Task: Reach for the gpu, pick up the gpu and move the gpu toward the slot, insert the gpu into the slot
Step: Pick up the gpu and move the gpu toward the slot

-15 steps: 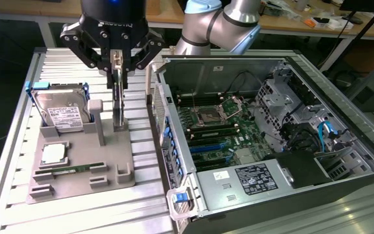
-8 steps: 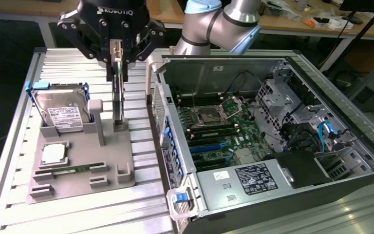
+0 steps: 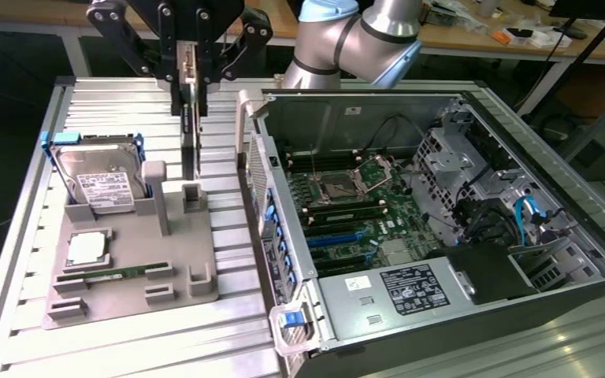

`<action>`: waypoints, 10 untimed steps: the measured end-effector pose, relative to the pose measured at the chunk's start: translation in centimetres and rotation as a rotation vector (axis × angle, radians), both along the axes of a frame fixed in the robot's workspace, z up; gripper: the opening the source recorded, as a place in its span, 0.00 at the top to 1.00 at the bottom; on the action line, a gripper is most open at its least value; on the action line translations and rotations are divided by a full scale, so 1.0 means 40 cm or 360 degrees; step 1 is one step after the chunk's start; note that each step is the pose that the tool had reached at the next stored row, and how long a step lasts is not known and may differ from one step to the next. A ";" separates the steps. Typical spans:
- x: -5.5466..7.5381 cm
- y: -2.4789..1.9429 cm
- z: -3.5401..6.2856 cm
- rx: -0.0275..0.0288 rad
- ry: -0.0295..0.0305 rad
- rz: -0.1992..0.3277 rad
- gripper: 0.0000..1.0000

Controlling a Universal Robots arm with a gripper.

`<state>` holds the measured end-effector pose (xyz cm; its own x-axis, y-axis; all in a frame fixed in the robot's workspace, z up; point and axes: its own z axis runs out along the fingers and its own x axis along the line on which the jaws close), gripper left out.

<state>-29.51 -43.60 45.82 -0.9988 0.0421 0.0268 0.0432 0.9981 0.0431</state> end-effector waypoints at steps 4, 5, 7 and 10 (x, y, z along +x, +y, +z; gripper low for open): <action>0.019 0.000 -0.002 -0.00001 0.00002 0.0000 0.73; 0.024 0.000 -0.002 -0.00002 0.00003 0.0000 0.73; 0.033 0.000 -0.003 -0.00001 0.00002 0.0000 0.73; 0.051 0.000 -0.006 -0.00001 0.00002 0.0000 0.73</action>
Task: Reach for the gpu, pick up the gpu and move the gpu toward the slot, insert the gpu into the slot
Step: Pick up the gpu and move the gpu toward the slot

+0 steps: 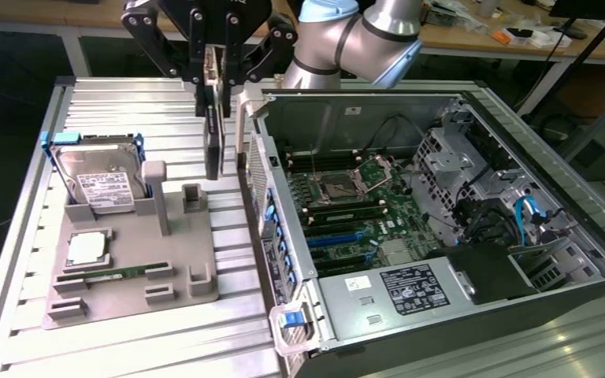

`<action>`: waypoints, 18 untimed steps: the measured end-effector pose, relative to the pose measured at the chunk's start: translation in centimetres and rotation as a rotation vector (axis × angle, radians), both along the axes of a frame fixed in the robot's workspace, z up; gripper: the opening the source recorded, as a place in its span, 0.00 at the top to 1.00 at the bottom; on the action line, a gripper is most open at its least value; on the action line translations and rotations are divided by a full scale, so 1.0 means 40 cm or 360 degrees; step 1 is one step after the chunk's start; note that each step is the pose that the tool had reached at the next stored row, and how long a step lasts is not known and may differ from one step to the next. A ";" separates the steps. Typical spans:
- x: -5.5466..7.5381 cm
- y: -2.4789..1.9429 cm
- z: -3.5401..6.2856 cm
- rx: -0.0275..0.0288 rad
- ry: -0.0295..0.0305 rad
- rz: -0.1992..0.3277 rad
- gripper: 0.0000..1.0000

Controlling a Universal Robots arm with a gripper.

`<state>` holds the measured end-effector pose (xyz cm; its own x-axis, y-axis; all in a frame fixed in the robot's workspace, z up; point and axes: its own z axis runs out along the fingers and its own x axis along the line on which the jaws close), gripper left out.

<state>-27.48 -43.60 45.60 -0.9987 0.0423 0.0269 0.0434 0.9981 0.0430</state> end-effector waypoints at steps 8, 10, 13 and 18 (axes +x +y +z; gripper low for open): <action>0.026 0.000 -0.004 0.00000 -0.00014 0.0000 0.73; 0.033 0.000 -0.005 0.00000 -0.00020 0.0000 0.73; 0.048 0.000 -0.006 0.00001 -0.00025 0.0000 0.73; 0.085 0.000 -0.007 -0.00001 -0.00027 0.0000 0.73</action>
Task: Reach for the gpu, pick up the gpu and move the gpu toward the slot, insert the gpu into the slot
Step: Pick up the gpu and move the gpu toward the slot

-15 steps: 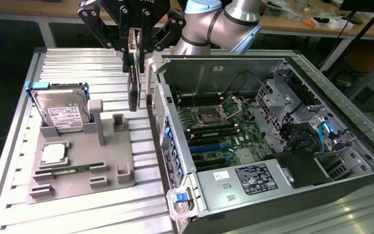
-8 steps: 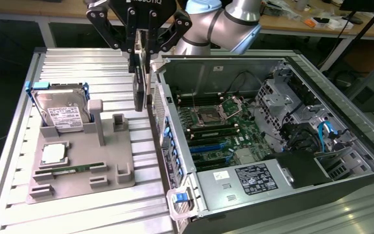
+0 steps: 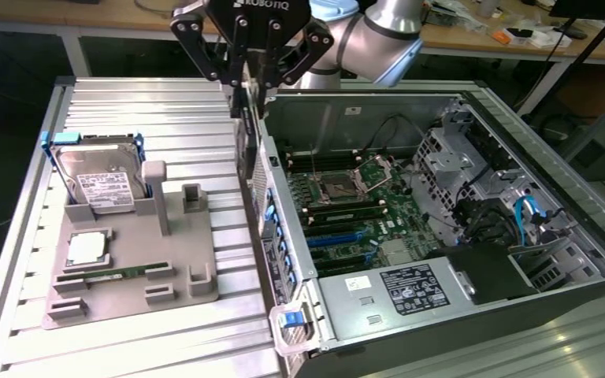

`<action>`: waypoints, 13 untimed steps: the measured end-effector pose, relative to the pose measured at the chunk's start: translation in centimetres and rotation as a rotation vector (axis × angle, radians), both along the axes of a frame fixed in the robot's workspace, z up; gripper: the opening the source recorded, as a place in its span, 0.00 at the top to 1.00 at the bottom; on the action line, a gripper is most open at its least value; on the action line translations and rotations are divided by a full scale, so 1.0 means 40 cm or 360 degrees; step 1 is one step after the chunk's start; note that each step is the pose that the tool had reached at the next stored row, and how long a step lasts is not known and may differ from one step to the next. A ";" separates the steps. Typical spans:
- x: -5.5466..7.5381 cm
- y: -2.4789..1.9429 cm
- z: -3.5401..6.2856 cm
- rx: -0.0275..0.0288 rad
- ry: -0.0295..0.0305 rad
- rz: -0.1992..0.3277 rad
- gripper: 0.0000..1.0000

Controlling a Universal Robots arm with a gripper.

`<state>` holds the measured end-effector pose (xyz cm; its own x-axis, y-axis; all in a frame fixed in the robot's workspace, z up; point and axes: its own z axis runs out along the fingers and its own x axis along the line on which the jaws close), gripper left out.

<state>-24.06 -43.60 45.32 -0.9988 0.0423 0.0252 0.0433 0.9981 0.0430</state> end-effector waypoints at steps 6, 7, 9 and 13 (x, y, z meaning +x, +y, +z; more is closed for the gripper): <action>0.038 0.000 -0.002 0.00001 -0.00010 0.0000 0.73; 0.044 0.000 -0.002 0.00003 -0.00013 0.0000 0.73; 0.058 0.000 -0.003 0.00001 -0.00017 0.0000 0.73; 0.083 0.000 -0.005 0.00000 -0.00026 0.0000 0.73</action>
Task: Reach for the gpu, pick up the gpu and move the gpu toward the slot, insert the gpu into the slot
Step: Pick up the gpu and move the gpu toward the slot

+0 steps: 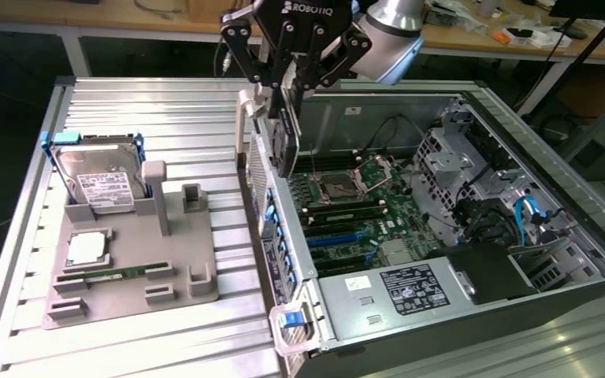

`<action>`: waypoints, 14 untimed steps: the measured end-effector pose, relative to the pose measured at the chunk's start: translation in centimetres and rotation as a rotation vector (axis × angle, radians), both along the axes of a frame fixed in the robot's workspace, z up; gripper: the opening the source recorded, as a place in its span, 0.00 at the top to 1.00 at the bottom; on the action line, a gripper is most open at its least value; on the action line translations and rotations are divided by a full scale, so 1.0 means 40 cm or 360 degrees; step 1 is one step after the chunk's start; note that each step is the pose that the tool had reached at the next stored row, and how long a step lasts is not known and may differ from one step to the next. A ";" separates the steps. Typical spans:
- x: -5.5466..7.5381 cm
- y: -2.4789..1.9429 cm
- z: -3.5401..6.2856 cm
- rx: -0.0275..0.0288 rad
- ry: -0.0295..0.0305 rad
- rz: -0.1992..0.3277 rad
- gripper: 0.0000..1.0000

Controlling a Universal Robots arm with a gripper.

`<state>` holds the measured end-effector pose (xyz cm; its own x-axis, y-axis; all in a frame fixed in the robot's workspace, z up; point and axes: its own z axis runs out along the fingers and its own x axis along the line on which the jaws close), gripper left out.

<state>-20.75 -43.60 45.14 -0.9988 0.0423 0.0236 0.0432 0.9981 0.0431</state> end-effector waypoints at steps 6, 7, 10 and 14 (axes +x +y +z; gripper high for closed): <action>0.035 0.000 -0.002 0.00002 -0.00018 0.0000 0.73; 0.041 0.000 -0.003 0.00001 -0.00020 0.0000 0.73; 0.059 0.000 -0.004 0.00000 -0.00031 0.0000 0.73; 0.082 0.000 -0.005 0.00001 -0.00048 0.0000 0.73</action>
